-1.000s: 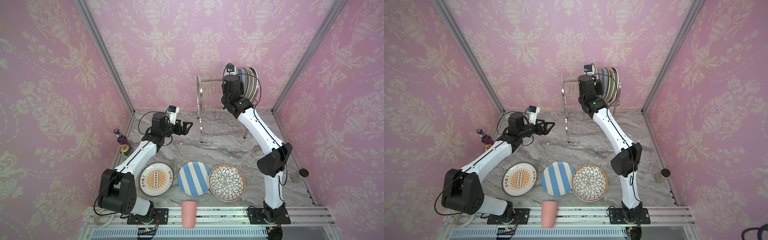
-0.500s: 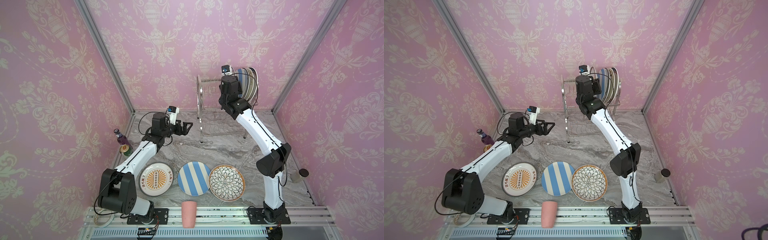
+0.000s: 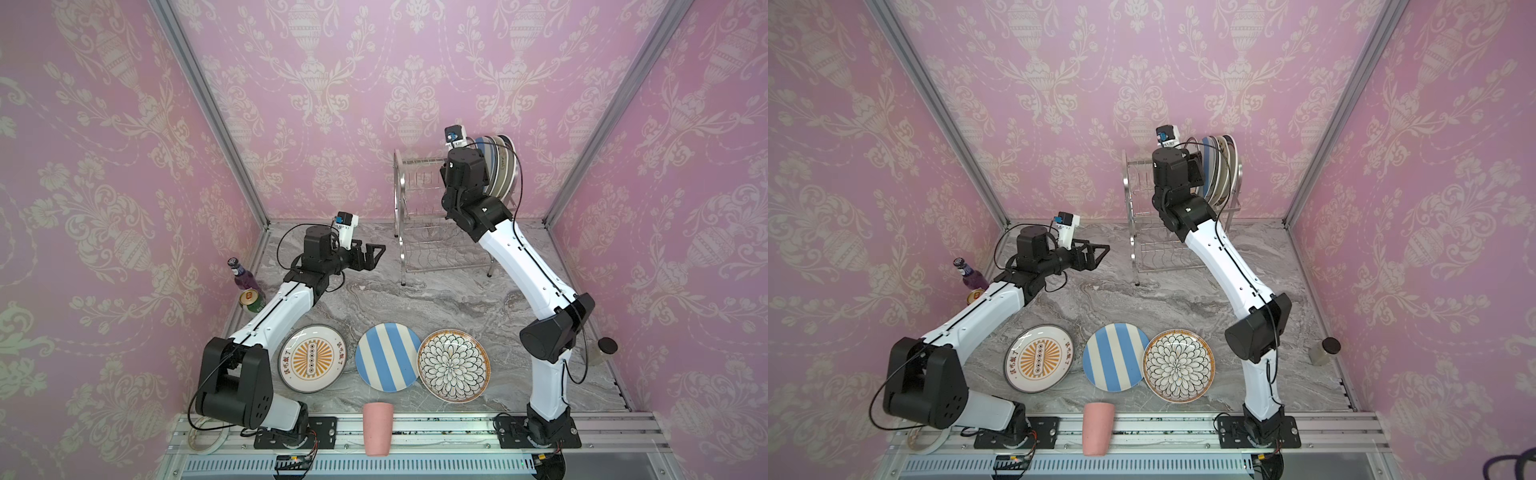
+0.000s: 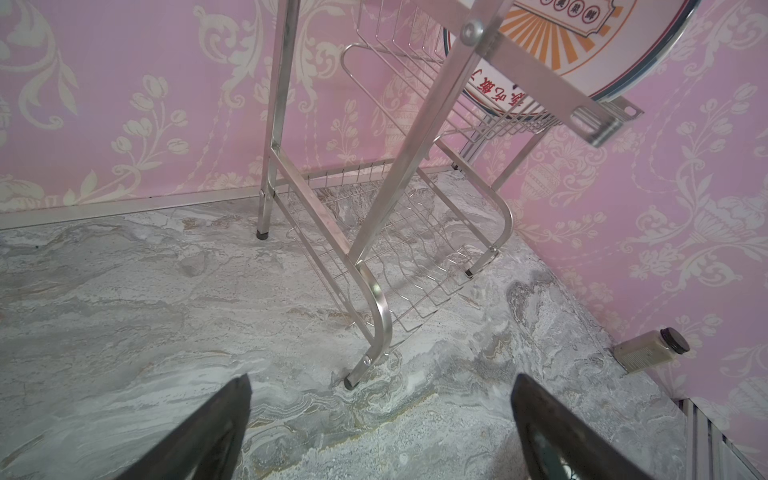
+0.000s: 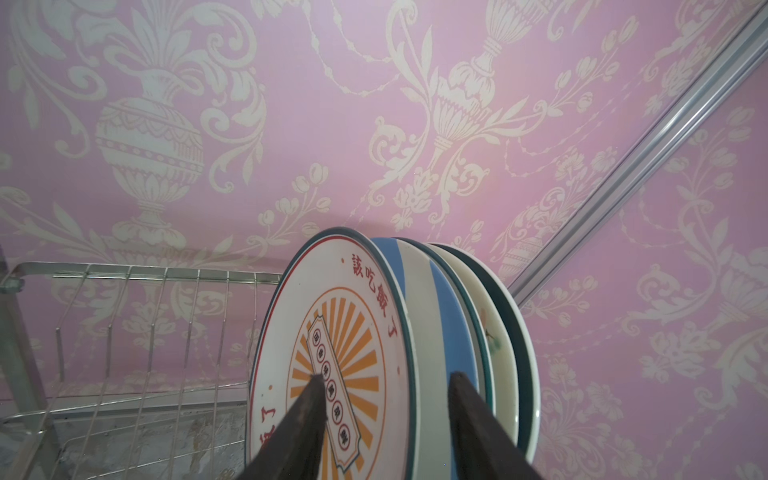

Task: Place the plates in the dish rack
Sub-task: 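Open the right gripper and draw it back from the rack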

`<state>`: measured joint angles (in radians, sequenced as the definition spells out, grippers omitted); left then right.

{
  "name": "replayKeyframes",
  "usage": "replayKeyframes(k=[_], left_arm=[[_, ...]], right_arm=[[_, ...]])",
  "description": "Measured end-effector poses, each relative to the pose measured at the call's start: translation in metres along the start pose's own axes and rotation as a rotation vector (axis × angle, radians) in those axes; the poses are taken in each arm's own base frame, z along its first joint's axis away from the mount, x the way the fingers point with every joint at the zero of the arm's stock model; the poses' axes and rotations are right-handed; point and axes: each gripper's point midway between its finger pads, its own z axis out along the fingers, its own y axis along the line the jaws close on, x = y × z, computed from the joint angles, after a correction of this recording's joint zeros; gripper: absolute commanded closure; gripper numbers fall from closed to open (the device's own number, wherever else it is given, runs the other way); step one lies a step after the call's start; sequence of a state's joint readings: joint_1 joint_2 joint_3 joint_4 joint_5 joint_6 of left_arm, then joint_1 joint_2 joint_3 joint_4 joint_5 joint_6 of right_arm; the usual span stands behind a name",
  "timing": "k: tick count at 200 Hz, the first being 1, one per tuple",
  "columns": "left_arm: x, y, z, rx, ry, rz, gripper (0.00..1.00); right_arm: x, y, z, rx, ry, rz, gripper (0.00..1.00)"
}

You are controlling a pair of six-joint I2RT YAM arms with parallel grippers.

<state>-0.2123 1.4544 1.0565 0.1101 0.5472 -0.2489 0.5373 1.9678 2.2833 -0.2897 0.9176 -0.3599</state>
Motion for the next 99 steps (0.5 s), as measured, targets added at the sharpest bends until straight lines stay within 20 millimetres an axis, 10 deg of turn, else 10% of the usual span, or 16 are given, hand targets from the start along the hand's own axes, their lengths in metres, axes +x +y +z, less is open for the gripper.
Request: replayKeyframes(k=[60,99], left_arm=[[0.006,0.004,0.000,-0.021,0.022,-0.015,0.01],[0.008,0.009,0.000,-0.046,0.027,-0.025,0.01]], right_arm=[[-0.002,-0.054,-0.074,-0.245,-0.004,0.200,0.34],[0.037,-0.059,-0.125,-0.456,0.085,0.283,0.34]])
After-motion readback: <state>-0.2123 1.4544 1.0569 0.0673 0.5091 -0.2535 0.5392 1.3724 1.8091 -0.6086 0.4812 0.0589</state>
